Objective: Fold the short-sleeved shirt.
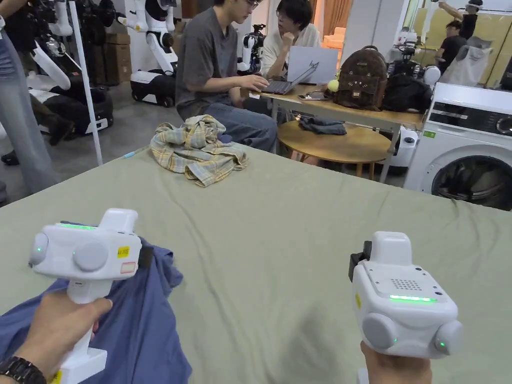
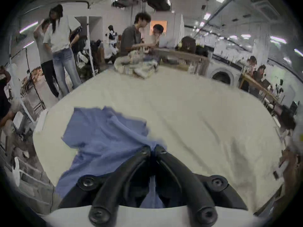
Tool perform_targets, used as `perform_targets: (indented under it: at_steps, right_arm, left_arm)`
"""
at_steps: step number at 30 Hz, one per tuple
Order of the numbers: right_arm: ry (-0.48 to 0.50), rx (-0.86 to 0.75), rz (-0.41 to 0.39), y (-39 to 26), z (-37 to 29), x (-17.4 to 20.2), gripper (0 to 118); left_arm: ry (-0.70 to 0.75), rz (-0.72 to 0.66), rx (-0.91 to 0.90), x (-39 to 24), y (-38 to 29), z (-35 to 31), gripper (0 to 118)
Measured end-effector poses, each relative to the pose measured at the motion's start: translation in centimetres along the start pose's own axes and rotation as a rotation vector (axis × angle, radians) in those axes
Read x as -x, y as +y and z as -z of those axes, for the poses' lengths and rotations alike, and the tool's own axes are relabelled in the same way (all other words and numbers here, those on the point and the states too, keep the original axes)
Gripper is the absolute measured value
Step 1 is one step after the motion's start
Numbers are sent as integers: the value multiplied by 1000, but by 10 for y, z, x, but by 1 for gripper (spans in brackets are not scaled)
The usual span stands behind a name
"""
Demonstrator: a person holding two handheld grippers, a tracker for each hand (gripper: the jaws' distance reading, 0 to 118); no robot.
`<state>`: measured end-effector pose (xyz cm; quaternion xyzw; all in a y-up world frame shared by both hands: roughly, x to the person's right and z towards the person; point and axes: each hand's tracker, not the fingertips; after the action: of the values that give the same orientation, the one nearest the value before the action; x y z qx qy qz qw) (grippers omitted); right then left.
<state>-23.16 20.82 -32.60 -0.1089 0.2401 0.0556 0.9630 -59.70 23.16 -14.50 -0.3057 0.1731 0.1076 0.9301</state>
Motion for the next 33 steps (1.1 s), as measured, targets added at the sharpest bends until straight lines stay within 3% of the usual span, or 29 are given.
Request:
perform_targets:
  at_steps: [6,18,27,33]
  right_arm:
    - [-48,-32,10,10,-18,-31,0]
    - [-258,-85,50,22,-78,-141,0]
    - [-450,-90,92,12,-137,-230,0]
    - [-534,-70,112,-3,-163,-268,0]
  left_arm:
    - [-130,15,-193,-61,65,-43,0]
    - [-500,228,-233,-286,149,-31,0]
    - [-756,356,-148,-472,137,-14,0]
    - [-859,415,-13,-545,81,5,0]
